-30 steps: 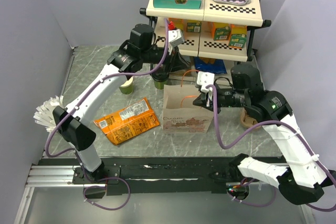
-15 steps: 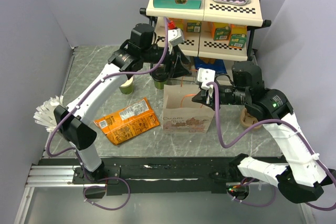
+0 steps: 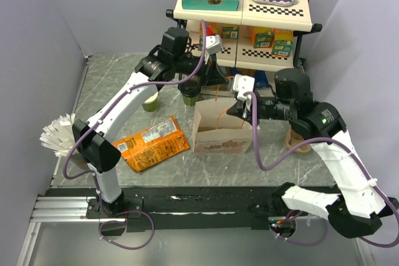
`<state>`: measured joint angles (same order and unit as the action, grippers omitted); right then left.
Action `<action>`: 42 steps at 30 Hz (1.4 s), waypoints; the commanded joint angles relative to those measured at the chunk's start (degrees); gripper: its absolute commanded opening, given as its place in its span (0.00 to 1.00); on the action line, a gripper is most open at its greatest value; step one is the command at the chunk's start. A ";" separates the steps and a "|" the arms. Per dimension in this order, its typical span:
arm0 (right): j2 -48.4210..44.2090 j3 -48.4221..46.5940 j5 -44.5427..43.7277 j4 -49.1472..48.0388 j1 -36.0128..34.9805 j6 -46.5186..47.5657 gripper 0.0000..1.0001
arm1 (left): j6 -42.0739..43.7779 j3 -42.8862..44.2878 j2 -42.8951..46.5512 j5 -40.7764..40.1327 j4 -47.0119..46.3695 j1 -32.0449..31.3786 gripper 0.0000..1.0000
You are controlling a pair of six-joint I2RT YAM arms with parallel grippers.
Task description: Pack the takeout coffee
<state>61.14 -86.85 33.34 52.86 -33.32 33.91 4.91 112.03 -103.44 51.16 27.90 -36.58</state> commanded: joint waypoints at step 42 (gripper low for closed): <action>5.48 -26.63 -3.37 -4.87 3.35 -5.52 0.00 | -12.91 7.78 2.10 1.06 -8.13 0.98 0.19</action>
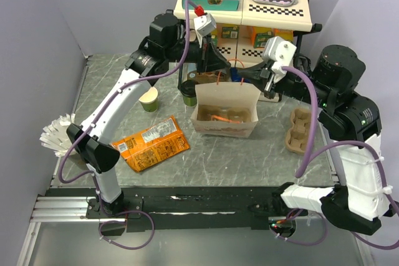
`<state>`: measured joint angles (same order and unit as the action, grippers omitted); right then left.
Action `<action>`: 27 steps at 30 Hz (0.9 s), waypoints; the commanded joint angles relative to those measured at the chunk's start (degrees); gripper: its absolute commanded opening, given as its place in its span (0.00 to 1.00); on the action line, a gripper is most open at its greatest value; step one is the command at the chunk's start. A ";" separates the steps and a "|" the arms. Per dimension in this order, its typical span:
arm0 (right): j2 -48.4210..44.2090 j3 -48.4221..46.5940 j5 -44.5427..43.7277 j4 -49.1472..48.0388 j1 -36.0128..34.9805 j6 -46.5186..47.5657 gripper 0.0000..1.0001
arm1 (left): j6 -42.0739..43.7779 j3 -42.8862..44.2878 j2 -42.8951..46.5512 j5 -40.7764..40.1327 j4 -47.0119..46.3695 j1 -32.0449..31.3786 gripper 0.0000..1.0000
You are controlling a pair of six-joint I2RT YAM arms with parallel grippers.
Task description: Pack the takeout coffee
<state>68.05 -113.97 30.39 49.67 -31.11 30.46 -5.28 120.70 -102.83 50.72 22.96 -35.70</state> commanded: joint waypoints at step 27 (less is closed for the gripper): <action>-2.23 26.17 5.29 -1.77 10.46 10.24 0.83 | 0.80 -7.68 -2.37 -1.59 -6.27 6.08 0.96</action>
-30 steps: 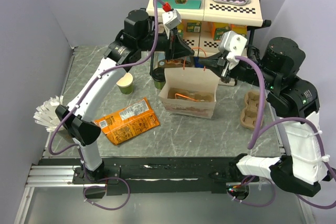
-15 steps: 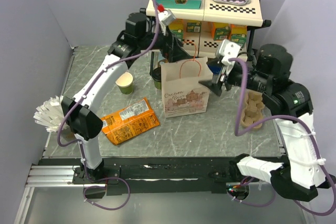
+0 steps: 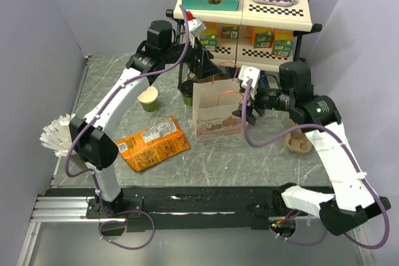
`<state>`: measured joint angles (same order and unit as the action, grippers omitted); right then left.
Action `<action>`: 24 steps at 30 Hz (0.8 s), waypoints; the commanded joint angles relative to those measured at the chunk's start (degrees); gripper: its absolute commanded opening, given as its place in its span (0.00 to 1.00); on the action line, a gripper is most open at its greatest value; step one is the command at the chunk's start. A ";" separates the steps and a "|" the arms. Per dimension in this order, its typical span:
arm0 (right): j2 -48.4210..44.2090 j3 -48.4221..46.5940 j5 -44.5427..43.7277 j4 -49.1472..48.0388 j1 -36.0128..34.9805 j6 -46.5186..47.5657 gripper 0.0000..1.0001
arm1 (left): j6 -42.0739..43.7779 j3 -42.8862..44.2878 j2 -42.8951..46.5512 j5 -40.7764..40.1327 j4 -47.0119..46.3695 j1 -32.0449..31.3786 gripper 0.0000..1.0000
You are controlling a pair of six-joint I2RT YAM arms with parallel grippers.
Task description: Pack the takeout coffee
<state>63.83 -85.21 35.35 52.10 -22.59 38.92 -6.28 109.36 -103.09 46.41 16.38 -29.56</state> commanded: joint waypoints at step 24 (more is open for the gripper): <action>3.58 -10.06 7.28 -7.44 4.04 -2.61 0.00 | 2.67 10.69 -2.48 5.97 0.84 -0.23 0.01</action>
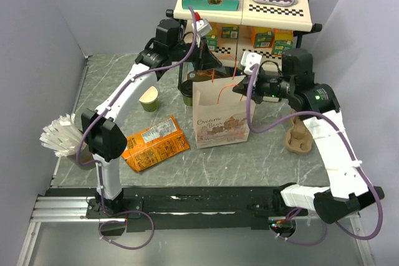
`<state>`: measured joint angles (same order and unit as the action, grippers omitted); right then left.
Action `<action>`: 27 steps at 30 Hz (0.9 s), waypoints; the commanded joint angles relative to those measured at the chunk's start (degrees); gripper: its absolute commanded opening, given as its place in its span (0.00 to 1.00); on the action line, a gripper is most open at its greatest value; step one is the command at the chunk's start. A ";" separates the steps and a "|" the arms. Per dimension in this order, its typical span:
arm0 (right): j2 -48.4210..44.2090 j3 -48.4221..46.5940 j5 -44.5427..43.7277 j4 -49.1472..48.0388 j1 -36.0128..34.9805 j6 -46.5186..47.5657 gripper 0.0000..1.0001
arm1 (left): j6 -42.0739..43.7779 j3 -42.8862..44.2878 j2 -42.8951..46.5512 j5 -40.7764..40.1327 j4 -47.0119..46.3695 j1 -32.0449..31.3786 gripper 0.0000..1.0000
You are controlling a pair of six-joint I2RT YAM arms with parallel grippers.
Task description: Pack the takeout coffee
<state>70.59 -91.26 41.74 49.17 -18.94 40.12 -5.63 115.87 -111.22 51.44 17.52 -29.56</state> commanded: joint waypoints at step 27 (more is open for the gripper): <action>-2.64 -14.06 -0.25 -7.33 0.39 -11.11 0.00 | 0.79 13.25 5.92 -1.52 -1.44 -0.15 0.01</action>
<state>70.76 -110.59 41.45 45.34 -18.85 31.11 -5.15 131.46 -106.61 49.67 16.99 -29.56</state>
